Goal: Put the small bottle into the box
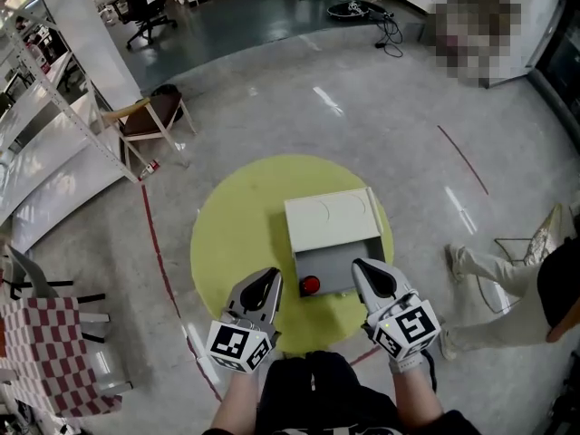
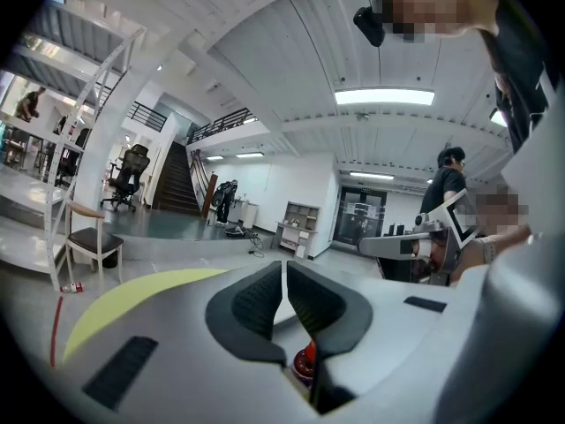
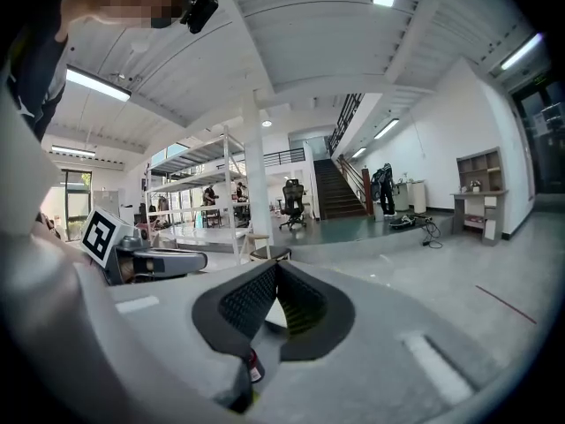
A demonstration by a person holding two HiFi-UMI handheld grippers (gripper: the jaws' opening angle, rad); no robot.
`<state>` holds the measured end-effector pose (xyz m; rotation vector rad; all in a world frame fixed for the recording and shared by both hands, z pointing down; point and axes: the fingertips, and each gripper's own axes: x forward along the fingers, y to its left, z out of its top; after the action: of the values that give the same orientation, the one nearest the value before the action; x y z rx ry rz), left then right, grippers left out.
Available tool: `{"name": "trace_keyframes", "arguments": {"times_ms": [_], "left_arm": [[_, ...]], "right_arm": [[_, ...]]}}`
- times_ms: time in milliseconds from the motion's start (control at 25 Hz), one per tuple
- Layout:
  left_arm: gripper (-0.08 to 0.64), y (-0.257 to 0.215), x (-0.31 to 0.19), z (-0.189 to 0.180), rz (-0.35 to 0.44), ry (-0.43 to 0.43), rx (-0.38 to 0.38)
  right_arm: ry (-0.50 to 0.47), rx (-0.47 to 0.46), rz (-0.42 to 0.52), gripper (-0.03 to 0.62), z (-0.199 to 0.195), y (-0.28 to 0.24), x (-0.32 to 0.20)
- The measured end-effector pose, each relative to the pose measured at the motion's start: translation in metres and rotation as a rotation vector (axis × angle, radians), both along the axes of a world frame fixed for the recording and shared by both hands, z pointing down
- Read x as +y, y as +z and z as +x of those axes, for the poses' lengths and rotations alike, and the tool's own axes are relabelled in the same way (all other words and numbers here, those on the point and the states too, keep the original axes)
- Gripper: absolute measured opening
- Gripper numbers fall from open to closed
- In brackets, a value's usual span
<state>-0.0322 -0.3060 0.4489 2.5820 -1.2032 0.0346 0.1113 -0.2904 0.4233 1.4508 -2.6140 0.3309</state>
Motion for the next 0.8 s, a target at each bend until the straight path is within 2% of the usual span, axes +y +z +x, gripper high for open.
{"name": "trace_keyframes", "arguments": {"times_ms": [400,800], "left_arm": [[0.024,-0.019,0.004,-0.005,0.005,-0.043,0.003],[0.024,-0.045,0.003,-0.013,0.062,-0.073,0.007]], "right_arm": [[0.027,-0.028,0.054,0.006,0.013,-0.03,0.007],[0.035,-0.035,0.084,0.006,0.022,-0.045,0.011]]}}
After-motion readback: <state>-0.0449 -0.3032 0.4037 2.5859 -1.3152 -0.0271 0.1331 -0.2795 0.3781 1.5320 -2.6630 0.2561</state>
